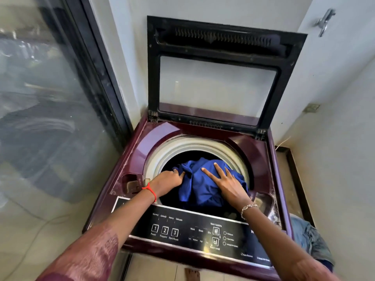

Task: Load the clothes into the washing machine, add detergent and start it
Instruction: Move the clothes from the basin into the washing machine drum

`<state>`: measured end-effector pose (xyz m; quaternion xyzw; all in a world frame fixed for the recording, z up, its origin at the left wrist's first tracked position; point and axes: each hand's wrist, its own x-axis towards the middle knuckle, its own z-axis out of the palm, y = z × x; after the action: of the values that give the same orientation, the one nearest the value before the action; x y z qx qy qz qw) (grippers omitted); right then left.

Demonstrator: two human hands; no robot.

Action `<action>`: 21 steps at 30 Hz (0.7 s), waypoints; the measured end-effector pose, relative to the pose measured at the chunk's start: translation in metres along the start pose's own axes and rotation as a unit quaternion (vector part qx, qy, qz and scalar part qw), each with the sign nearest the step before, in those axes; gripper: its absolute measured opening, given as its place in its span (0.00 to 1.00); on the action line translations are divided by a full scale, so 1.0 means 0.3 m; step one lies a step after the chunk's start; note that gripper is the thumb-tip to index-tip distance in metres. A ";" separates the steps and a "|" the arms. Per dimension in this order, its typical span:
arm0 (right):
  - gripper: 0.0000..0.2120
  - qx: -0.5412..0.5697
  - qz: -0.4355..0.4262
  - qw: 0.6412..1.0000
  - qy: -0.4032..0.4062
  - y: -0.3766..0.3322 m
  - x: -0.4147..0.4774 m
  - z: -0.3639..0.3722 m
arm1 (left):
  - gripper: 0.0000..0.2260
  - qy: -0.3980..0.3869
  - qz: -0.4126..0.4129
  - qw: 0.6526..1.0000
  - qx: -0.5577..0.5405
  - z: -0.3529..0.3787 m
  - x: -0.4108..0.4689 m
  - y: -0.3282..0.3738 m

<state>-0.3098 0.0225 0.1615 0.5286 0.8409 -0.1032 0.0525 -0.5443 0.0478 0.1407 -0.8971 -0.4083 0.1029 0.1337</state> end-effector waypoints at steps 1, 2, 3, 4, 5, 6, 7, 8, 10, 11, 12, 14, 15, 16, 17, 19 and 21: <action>0.34 -0.005 -0.001 1.000 -0.012 0.007 0.027 0.019 | 0.18 -0.019 -0.001 1.000 0.009 -0.012 0.018 -0.006; 0.35 -0.013 -0.002 1.000 -0.018 0.015 0.052 0.036 | 0.14 -0.041 0.003 0.999 0.019 -0.014 0.034 -0.010; 0.35 -0.022 -0.003 0.999 -0.025 0.022 0.078 0.056 | 0.12 -0.065 0.018 0.998 0.010 -0.010 0.051 -0.014; 0.36 -0.033 -0.002 0.999 -0.032 0.028 0.102 0.075 | 0.14 -0.106 0.026 0.994 -0.013 0.008 0.069 -0.014; 0.36 -0.041 -0.004 0.999 -0.035 0.032 0.120 0.090 | 0.16 -0.148 0.033 0.988 -0.029 0.036 0.088 -0.014; 0.36 -0.047 -0.007 0.998 -0.045 0.036 0.140 0.110 | 0.16 -0.181 0.035 0.982 -0.047 0.053 0.105 -0.018; 0.38 -0.053 -0.011 0.997 -0.050 0.038 0.157 0.128 | 0.16 -0.191 0.038 0.979 -0.061 0.066 0.118 -0.022; 0.42 -0.056 -0.019 0.998 -0.038 0.038 0.174 0.147 | 0.16 -0.194 0.042 0.978 -0.071 0.083 0.127 -0.022; 0.52 -0.051 -0.023 0.996 -0.076 0.034 0.205 0.190 | 0.15 -0.220 0.045 0.970 -0.095 0.125 0.134 -0.016; 0.53 -0.062 -0.017 0.993 -0.104 0.046 0.223 0.230 | 0.15 -0.228 0.046 0.966 -0.109 0.148 0.135 -0.012; 0.51 -0.045 0.003 0.990 -0.134 0.066 0.243 0.293 | 0.15 -0.237 0.048 0.963 -0.119 0.175 0.135 -0.010; 0.46 -0.012 0.005 0.987 -0.162 0.068 0.247 0.356 | 0.16 -0.267 0.056 0.951 -0.146 0.208 0.131 -0.010; 0.44 -0.017 -0.004 0.984 -0.177 0.054 0.241 0.351 | 0.17 -0.280 0.061 0.945 -0.157 0.228 0.128 -0.007; 0.42 -0.028 -0.015 0.983 -0.182 0.049 0.236 0.364 | 0.17 -0.292 0.063 0.940 -0.164 0.241 0.125 -0.004; 0.41 -0.051 -0.037 0.979 -0.193 0.051 0.225 0.380 | 0.19 -0.299 0.064 0.937 -0.167 0.248 0.130 -0.003; 0.38 -0.048 -0.098 0.970 -0.216 0.054 0.214 0.407 | 0.22 -0.298 0.062 0.935 -0.181 0.243 0.144 -0.001; 0.38 -0.031 -0.098 0.963 -0.250 0.042 0.230 0.393 | 0.28 -0.294 0.070 0.932 -0.199 0.239 0.162 0.001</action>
<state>-0.3310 0.0613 0.0319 0.3992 0.8513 -0.2111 0.2671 -0.5337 0.0956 0.0693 -0.8610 -0.3780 0.2878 -0.1814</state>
